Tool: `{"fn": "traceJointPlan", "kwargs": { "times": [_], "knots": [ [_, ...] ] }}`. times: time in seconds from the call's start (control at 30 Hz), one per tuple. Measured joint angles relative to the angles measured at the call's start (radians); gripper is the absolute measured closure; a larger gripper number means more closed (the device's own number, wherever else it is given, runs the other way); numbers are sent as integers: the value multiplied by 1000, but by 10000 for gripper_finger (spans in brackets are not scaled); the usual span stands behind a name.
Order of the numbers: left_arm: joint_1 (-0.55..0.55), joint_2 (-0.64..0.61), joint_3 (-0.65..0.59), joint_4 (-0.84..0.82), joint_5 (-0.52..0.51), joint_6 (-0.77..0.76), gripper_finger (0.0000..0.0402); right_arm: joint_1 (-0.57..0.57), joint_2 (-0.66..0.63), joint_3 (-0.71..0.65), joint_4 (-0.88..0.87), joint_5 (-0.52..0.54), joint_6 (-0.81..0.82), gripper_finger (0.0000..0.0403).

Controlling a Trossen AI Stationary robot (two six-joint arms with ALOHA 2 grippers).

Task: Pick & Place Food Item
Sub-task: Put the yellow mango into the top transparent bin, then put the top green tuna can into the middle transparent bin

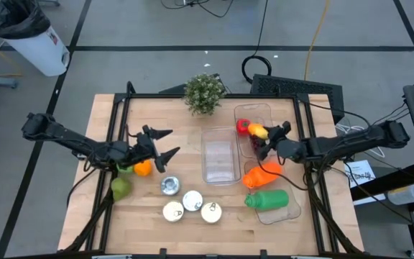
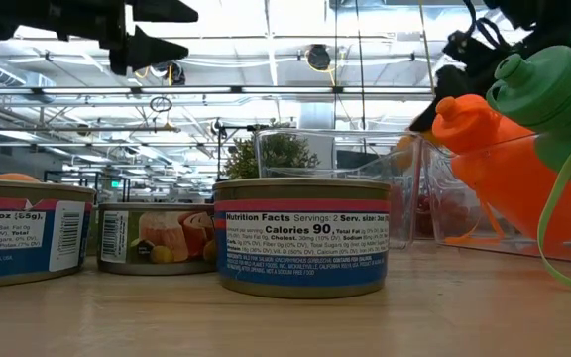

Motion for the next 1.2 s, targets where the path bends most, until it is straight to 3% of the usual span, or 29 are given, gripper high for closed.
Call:
{"fn": "traceJointPlan", "kwargs": {
  "times": [0.23,0.5,0.93,1.2],
  "knots": [
    [12,4,-3,-1,1,-18,40,-18,-34,0,40,-271,-1,196],
    [24,4,-3,0,1,-49,41,-45,-24,-1,-33,-323,22,179],
    [24,4,-3,-2,1,-51,41,-45,-24,-1,-15,-323,25,49],
    [24,4,-3,-9,2,-51,41,-45,-30,-1,-15,-323,-11,36]
  ]
}}
